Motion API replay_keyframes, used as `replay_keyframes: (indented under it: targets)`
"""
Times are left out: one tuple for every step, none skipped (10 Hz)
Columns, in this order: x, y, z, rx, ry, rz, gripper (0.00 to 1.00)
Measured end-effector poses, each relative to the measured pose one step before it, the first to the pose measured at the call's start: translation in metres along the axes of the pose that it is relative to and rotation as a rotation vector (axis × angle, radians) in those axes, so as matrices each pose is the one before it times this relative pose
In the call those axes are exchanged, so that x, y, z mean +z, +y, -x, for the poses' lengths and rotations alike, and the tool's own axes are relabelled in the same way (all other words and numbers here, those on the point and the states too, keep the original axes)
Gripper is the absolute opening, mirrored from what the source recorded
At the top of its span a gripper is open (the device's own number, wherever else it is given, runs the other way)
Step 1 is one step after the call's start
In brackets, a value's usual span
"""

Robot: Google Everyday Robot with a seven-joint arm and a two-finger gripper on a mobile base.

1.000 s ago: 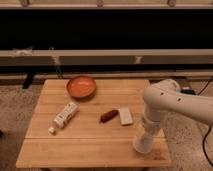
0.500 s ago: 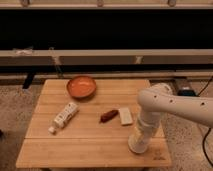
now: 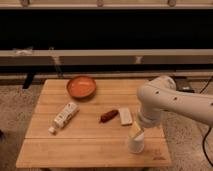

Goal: Place the ceramic cup over the eraser

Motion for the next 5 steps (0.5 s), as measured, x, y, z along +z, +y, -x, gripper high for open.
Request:
replay_keyframes:
  targets:
    - [-0.01139, 0.00661, 0.00783, -0.02632, -0.01470, -0.01042, 0.80]
    - [-0.01175, 0.01188, 0.01429, -0.04234, -0.01986, -0.01036, 0.80]
    - [0.00023, -0.00299, -0.00194, 0.00409, 0.00152, -0.00429, 0.80]
    - [0.00014, -0.00056, -0.00019, -0.00045, 0.00140, -0.00183, 0.80]
    - [-0.00014, 0.00085, 0.00066, -0.00145, -0.00062, 0.00097, 0.80]
